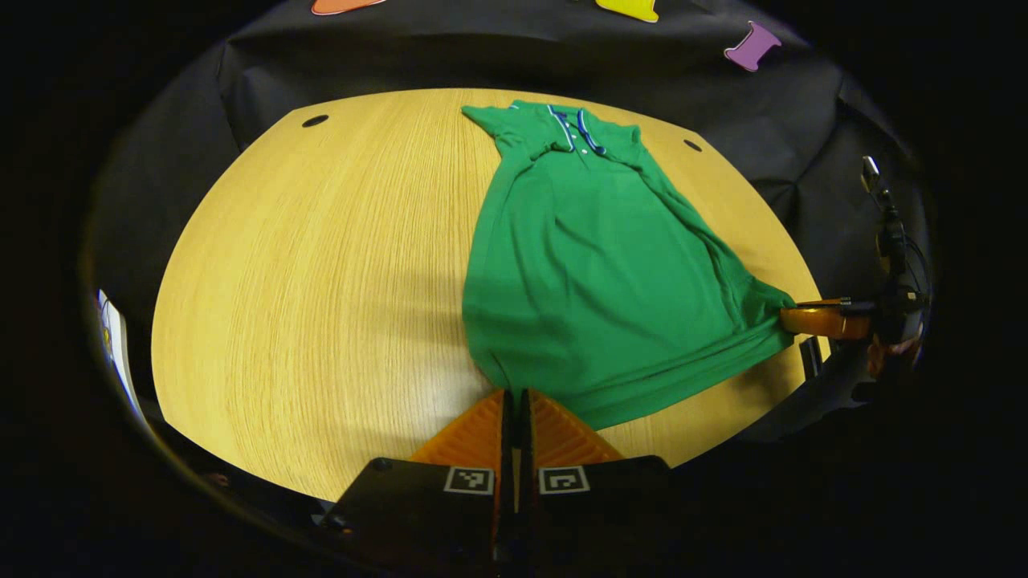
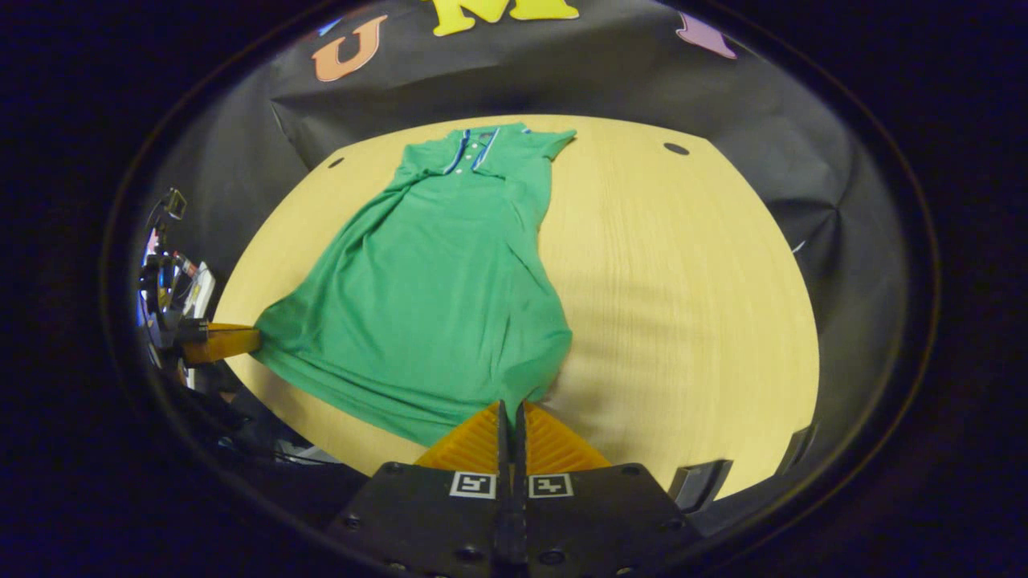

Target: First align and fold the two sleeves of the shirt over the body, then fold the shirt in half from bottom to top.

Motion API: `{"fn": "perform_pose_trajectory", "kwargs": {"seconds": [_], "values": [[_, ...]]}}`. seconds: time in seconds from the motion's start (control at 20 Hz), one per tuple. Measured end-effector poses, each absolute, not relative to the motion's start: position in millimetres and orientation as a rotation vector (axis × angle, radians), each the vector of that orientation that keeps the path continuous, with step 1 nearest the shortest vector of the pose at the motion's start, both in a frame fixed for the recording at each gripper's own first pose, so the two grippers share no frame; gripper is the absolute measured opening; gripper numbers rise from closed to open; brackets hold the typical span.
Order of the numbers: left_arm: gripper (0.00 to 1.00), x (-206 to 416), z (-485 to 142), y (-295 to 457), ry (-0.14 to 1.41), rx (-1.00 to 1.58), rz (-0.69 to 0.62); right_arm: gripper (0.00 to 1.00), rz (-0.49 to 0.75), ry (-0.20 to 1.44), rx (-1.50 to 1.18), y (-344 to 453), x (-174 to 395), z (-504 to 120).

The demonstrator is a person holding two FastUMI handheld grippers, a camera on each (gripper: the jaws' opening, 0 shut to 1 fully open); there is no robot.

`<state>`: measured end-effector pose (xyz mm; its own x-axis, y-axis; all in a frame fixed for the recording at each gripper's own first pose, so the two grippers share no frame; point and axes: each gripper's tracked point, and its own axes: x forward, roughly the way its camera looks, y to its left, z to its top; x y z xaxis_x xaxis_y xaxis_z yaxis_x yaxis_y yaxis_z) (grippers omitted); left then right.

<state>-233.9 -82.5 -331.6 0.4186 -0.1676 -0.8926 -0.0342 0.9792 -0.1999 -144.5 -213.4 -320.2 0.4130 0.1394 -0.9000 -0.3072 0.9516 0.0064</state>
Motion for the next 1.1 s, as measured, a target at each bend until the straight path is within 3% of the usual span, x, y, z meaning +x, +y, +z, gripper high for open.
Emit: {"fn": "perform_pose_trajectory", "kwargs": {"seconds": [0.3,0.6,1.1], "values": [[0.07,-202.9,-320.9,-76.9,1.033,-0.175,-0.084,0.0,0.294,1.017,-0.137,-202.6,-108.6,-283.4],[0.07,-152.7,-272.4,-67.9,0.926,-0.126,-0.115,0.0,0.295,0.918,-0.113,-191.6,-65.1,-246.0],[0.08,-38.0,-222.7,-48.8,0.756,-0.107,-0.104,0.0,0.3,0.785,-0.097,-173.9,32.4,-191.6]]}}
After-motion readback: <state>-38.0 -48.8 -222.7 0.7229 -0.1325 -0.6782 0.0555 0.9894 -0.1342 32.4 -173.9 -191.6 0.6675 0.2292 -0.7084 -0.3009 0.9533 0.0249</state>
